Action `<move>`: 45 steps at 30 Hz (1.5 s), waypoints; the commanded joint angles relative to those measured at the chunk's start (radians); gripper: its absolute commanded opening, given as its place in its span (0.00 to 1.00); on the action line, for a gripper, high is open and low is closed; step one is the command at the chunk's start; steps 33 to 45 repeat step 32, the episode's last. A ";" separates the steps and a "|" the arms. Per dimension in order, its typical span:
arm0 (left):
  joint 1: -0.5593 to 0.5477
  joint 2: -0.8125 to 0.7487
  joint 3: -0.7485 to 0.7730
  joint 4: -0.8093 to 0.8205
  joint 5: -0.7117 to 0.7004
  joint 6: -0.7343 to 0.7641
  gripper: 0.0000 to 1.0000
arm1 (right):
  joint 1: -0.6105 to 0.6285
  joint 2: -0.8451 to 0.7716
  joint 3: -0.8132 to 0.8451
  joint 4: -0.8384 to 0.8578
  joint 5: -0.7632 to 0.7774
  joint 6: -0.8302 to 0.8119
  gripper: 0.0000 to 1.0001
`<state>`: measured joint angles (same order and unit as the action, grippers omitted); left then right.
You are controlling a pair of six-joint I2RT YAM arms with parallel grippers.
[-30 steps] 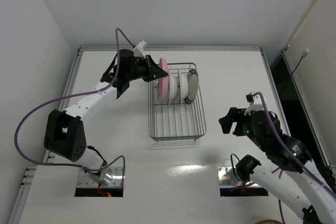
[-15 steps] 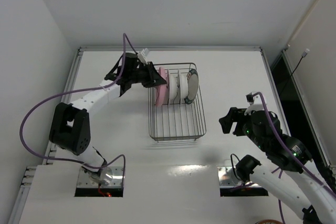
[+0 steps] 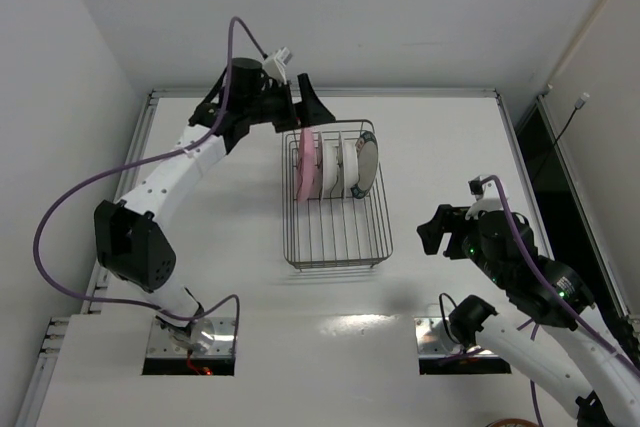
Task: Load the plates into the dish rack
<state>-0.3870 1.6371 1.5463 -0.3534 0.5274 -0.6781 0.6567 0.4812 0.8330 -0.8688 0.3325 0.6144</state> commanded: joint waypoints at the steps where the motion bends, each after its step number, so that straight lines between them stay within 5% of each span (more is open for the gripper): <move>1: -0.027 -0.033 0.103 -0.032 0.051 0.049 0.86 | -0.003 0.004 0.017 0.042 -0.001 0.011 0.71; 4: -0.038 -0.085 0.135 -0.041 0.028 0.078 0.88 | -0.003 0.004 0.017 0.042 -0.001 0.011 0.71; 5: -0.038 -0.098 0.147 -0.056 -0.024 0.110 1.00 | -0.003 0.004 0.017 0.042 -0.001 0.011 0.72; 6: -0.038 -0.129 0.159 -0.094 -0.068 0.132 1.00 | -0.003 0.004 0.008 0.042 -0.001 0.011 0.73; 11: -0.075 -0.255 0.115 -0.189 -0.439 0.258 1.00 | -0.003 0.004 0.008 0.033 0.017 0.011 0.86; 15: -0.075 -0.400 -0.122 -0.117 -0.816 0.287 1.00 | -0.003 0.062 0.026 0.021 0.017 0.002 0.93; 17: -0.075 -0.495 -0.230 -0.050 -0.884 0.317 1.00 | -0.003 0.071 0.052 0.021 0.017 -0.007 0.94; 32: -0.075 -0.594 -0.679 0.259 -1.262 0.368 1.00 | -0.003 0.071 0.070 0.010 0.045 -0.016 0.97; 45: -0.075 -0.594 -0.679 0.259 -1.262 0.368 1.00 | -0.003 0.071 0.070 0.010 0.045 -0.016 0.97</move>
